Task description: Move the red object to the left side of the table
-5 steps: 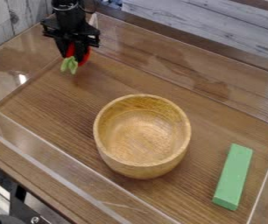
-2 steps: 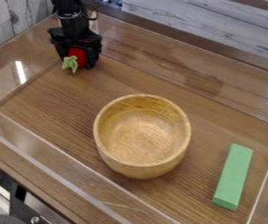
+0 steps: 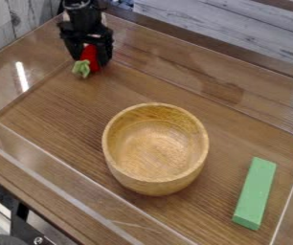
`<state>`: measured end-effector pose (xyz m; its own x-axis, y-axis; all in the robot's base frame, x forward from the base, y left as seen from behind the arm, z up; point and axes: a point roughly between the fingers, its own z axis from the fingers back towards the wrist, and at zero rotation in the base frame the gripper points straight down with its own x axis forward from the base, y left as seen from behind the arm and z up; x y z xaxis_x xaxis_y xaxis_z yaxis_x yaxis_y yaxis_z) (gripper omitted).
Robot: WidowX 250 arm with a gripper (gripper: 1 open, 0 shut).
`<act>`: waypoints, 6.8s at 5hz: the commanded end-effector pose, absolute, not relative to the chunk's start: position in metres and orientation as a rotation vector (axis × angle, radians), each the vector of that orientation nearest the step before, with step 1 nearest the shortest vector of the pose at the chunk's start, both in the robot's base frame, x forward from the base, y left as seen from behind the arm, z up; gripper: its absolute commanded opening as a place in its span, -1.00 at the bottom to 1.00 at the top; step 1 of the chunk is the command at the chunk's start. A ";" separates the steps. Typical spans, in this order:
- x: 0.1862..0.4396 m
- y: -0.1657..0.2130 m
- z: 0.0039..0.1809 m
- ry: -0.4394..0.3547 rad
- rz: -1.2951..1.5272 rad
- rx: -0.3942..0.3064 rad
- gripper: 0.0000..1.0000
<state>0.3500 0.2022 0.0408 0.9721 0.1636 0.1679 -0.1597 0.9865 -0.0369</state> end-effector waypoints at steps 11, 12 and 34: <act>0.341 0.212 0.131 -0.257 0.127 -0.003 1.00; 0.335 0.212 0.137 -0.253 0.094 -0.012 1.00; 0.326 0.215 0.121 -0.077 0.521 0.018 -1.00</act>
